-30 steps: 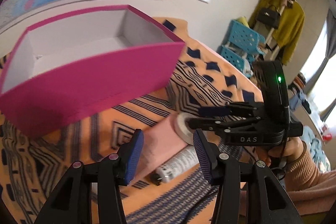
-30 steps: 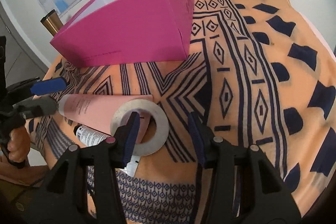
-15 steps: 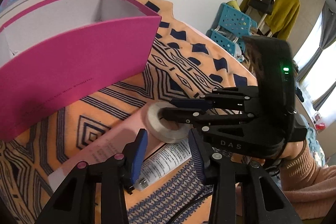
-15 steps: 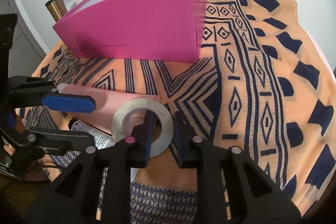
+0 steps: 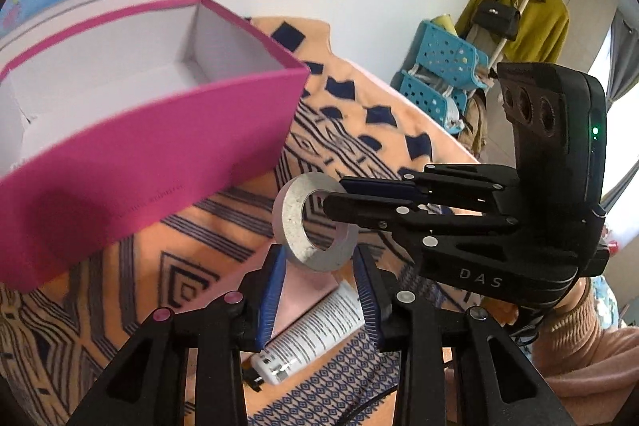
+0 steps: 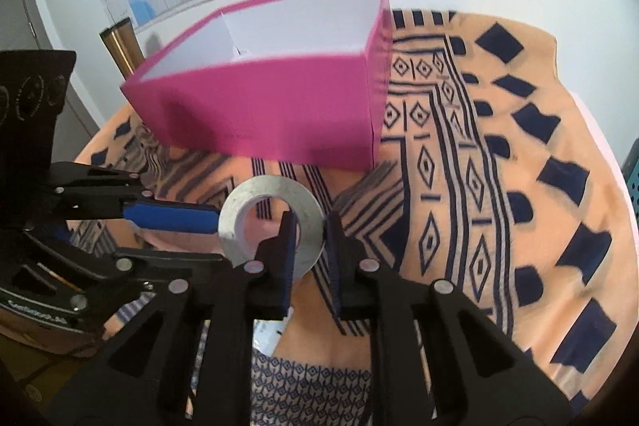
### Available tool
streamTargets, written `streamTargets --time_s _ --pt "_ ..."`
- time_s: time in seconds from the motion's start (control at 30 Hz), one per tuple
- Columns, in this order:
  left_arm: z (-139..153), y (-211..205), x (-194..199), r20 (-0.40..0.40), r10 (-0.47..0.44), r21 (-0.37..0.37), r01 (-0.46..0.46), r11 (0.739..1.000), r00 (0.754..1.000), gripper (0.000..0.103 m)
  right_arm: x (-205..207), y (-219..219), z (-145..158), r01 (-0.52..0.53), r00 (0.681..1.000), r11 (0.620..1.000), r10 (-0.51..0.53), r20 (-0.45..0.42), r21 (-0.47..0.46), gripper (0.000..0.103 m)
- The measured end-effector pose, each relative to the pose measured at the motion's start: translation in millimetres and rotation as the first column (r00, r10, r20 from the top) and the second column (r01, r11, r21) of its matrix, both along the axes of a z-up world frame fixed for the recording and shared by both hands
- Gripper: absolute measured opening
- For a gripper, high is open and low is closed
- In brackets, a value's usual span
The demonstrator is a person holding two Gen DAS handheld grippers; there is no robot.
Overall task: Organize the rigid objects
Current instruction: 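Carry the tape roll into the pink box and release it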
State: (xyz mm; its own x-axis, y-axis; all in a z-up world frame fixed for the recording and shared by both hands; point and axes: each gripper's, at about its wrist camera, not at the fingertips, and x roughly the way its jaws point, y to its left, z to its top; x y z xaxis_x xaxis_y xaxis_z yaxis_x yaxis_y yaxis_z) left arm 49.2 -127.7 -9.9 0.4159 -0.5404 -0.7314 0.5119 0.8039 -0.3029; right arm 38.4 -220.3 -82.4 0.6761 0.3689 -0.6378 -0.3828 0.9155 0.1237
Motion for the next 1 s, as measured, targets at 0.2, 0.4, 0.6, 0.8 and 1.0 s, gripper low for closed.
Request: streamTargets --time_s 0.2,0.4,0.6,0.8,1.0 --pt "22 7 6 0.058 0.028 -0.003 -0.028 1.0 0.998 0.034 5 6 24 -0.019 0.998 1.0 0.018 0.057 0.005 0.017" --pt "43 14 17 0.112 0.057 -0.004 -0.057 0.998 0.992 0.034 15 14 48 -0.04 0.993 0.999 0.04 0.107 0.002 0.017" --pt "61 21 34 0.157 0.09 0.002 -0.091 0.996 0.984 0.034 32 22 71 -0.053 0.988 0.999 0.052 0.147 0.001 0.017" --pt "68 32 53 0.144 0.125 -0.024 -0.123 0.992 0.982 0.034 54 27 83 -0.068 0.987 0.998 0.067 0.147 0.002 0.017" --pt "67 36 71 0.115 0.14 -0.033 -0.137 0.99 0.983 0.034 76 32 84 -0.068 0.99 0.998 0.068 0.123 -0.008 0.017"
